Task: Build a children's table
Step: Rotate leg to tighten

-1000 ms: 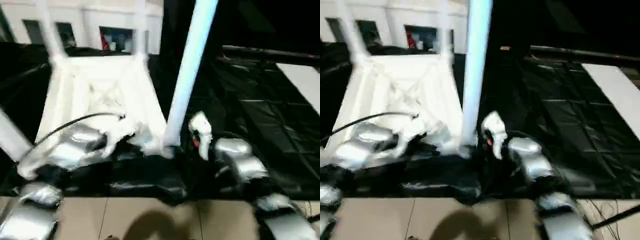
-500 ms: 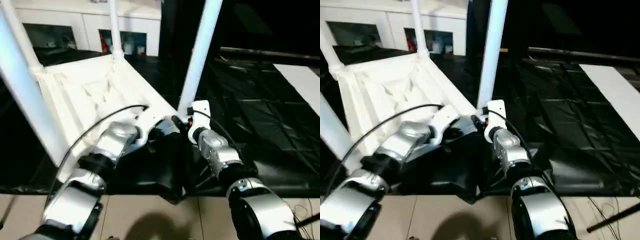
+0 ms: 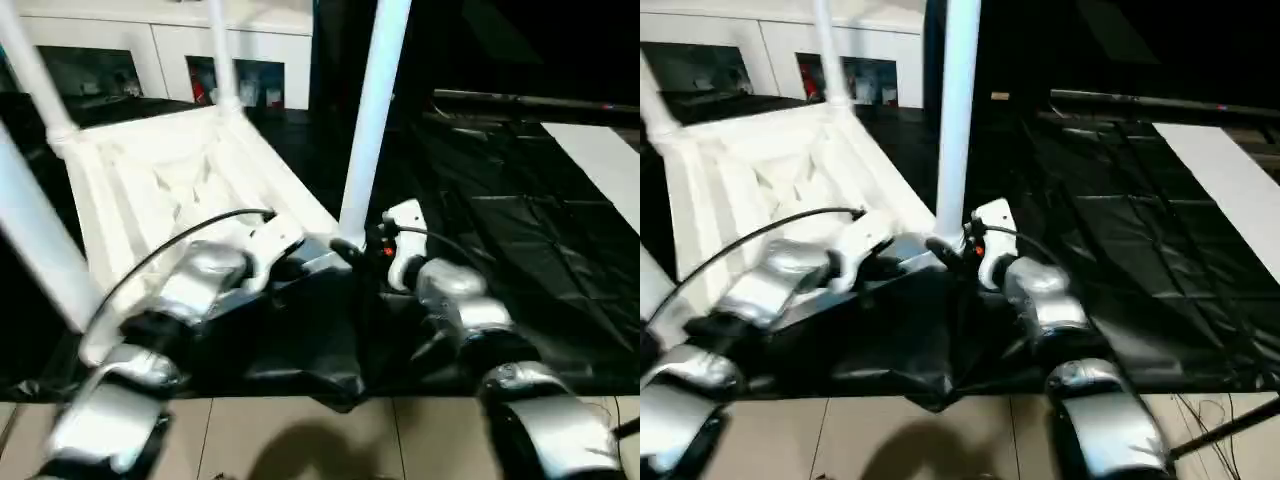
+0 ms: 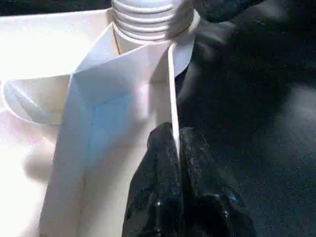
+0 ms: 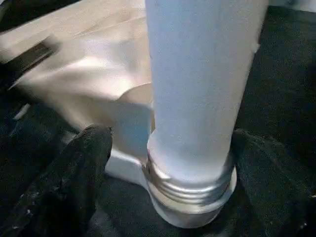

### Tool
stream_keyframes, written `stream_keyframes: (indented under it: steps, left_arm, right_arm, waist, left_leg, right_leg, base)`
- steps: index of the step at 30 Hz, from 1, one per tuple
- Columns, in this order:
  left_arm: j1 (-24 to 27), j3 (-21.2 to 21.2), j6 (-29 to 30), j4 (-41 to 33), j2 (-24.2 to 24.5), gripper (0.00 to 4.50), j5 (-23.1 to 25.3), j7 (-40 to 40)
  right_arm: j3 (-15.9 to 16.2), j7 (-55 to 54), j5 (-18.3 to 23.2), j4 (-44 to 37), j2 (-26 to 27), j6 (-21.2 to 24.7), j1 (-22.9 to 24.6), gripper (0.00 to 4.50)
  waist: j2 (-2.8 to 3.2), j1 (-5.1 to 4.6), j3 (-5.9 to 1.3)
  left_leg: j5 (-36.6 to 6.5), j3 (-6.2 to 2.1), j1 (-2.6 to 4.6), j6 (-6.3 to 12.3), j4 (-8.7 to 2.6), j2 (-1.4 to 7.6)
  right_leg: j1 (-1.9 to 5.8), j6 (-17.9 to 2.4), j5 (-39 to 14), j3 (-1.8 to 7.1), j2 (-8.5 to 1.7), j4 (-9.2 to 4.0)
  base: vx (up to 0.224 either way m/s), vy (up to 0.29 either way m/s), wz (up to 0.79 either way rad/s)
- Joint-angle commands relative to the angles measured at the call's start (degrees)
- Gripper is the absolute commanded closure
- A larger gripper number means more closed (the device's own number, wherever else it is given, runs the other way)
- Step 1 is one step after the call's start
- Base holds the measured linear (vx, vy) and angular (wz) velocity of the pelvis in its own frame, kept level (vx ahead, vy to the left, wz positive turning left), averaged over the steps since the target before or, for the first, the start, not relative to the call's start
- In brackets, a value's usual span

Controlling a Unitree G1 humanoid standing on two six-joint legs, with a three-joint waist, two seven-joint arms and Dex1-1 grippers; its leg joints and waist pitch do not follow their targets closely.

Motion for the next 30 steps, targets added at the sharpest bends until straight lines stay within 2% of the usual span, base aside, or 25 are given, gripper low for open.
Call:
stream_keyframes:
  steps: [1,2,4,6,10,11,13,16,18,23,30]
  left_arm:
    - [3.4,-4.2,-0.7,-1.4,0.4,4.5,-1.5,-7.6]
    - [3.7,-4.4,-0.7,-2.2,1.1,4.5,-1.8,-8.8]
    - [4.6,-4.4,-0.2,-4.3,2.6,4.5,-2.8,-12.0]
    - [4.8,-4.3,0.1,-5.2,3.1,4.5,-3.2,-13.0]
    - [4.9,-3.9,0.0,-5.4,3.7,4.5,-3.3,-13.6]
    - [5.0,-3.7,-0.1,-5.4,3.9,4.5,-3.3,-13.9]
    - [5.1,-3.5,-0.1,-5.4,4.2,4.5,-3.2,-14.2]
    - [5.3,-3.2,0.1,-5.9,4.7,4.5,-3.3,-14.6]
    - [5.5,-3.0,0.4,-6.2,4.8,4.5,-3.5,-14.6]
    - [5.4,-2.8,0.5,-6.2,4.8,4.5,-3.5,-14.7]
    - [5.7,-2.9,0.8,-5.7,4.8,4.5,-3.3,-14.6]
  right_arm:
    - [2.2,5.7,-1.1,-2.8,-1.0,0.9,0.9,0.46]
    - [2.5,6.9,-1.1,-3.5,-1.5,0.8,1.2,0.46]
    - [3.9,10.5,-0.7,-5.5,-2.8,1.0,2.0,0.46]
    - [4.6,12.2,-0.5,-6.2,-3.3,1.4,2.2,0.46]
    - [5.9,14.6,-0.8,-7.0,-4.0,1.8,2.6,0.46]
    - [6.2,15.3,-0.8,-7.5,-4.2,2.1,2.8,0.61]
    - [6.3,15.8,-0.8,-7.8,-4.2,2.6,2.9,0.82]
    - [6.2,16.4,-0.9,-8.2,-4.0,3.3,2.9,0.96]
    - [6.2,16.5,-0.9,-8.3,-4.0,3.5,2.9,1.24]
    - [6.0,16.8,-0.2,-8.4,-4.0,4.1,2.7,1.65]
    - [6.0,16.8,-0.4,-8.1,-3.8,4.6,3.7,1.8]
  waist:
    - [0.01,0.26,-3.42]
    - [0.05,0.35,-3.46]
    - [0.19,0.85,-3.38]
    - [0.15,1.08,-3.38]
    - [0.09,1.35,-3.16]
    - [-0.2,1.38,-3.12]
    - [-0.2,1.42,-3.2]
    - [-0.21,1.43,-3.27]
    - [-0.21,1.45,-3.3]
    - [-0.23,1.51,-3.29]
    - [-0.27,1.6,-3.36]
  left_leg:
    - [-12.5,0.16,-0.02,2.79,-3.16,1.35]
    - [-12.1,0.17,-0.04,2.84,-3.16,1.37]
    - [-11.8,0.54,0.48,3.32,-3.06,1.5]
    - [-11.2,0.56,0.26,3.17,-3.14,1.62]
    - [-12.8,0.54,0.27,2.35,-3.23,1.49]
    - [-13.2,0.48,0.21,2.07,-3.26,1.42]
    - [-12.7,0.35,0.2,1.76,-3.3,1.4]
    - [-11.7,0.37,0.17,1.87,-3.25,1.38]
    - [-11.2,0.42,0.17,2.02,-3.2,1.4]
    - [-11.0,0.44,0.12,2.06,-3.19,1.36]
    - [-10.4,0.47,0.11,2.11,-3.1,1.31]
  right_leg:
    - [2.65,-12.2,-13.0,2.49,-4.06,-4.26]
    - [2.75,-12.5,-11.7,2.5,-4.02,-4.09]
    - [2.42,-13.7,-9.0,2.53,-3.81,-3.93]
    - [2.69,-14.0,-8.2,2.5,-3.85,-3.61]
    - [2.65,-12.5,-12.1,2.55,-4.0,-4.07]
    - [2.69,-11.8,-13.8,2.56,-4.07,-4.23]
    - [2.68,-11.0,-15.0,2.62,-4.16,-4.27]
    - [2.68,-11.2,-13.5,2.63,-4.07,-4.09]
    - [2.7,-11.7,-12.0,2.59,-4.02,-3.92]
    - [2.77,-11.8,-11.6,2.56,-4.0,-3.89]
    - [2.86,-11.8,-10.9,2.56,-3.99,-3.79]
  base:
    - [0.0,0.0,0.0]
    - [0.0,0.0,0.0]
    - [0.0,0.0,0.0]
    - [0.0,0.0,0.0]
    - [0.0,0.0,0.0]
    - [0.0,0.0,0.0]
    - [0.0,0.0,0.0]
    - [0.0,0.0,0.0]
    - [0.0,0.0,0.0]
    - [0.0,0.0,0.0]
    - [0.0,0.0,0.0]
